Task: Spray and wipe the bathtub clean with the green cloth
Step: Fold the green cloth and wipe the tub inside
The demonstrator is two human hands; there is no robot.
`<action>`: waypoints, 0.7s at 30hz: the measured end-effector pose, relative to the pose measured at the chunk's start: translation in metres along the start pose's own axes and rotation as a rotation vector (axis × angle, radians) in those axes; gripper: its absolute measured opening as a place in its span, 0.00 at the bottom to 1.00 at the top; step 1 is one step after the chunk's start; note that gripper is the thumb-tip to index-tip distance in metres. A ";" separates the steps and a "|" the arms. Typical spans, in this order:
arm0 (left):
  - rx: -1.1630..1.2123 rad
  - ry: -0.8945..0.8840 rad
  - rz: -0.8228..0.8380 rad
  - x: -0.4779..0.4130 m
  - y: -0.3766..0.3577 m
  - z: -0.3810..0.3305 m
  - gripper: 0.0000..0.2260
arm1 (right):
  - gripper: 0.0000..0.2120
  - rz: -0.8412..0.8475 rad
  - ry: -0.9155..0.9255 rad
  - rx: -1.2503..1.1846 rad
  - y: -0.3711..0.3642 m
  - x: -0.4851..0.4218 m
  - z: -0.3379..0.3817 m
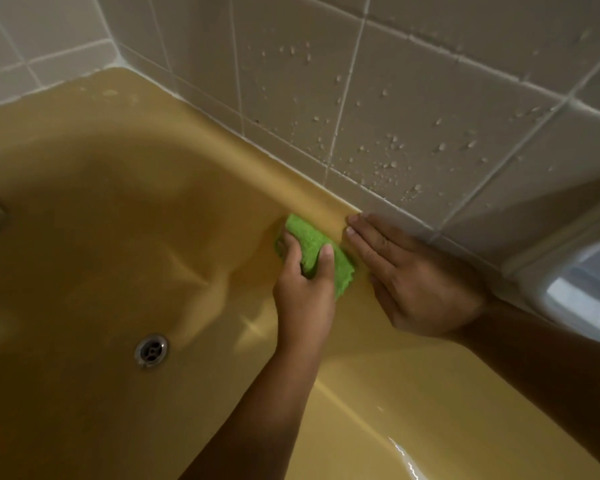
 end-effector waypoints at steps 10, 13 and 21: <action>-0.256 0.388 0.035 0.014 0.013 0.165 0.33 | 0.37 0.090 0.034 0.102 -0.008 -0.002 0.002; -0.337 0.447 0.038 0.008 0.020 0.202 0.35 | 0.37 0.102 0.030 0.087 -0.008 -0.002 0.001; 0.275 0.589 -0.270 0.008 0.008 0.186 0.22 | 0.37 0.001 0.039 0.129 -0.002 0.000 0.002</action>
Point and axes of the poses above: each hand's wrist, its own x-axis away from the middle knuckle, its own y-axis out of the back of the hand, z = x × y, the point moved 9 cm from there along -x, towards the middle knuckle
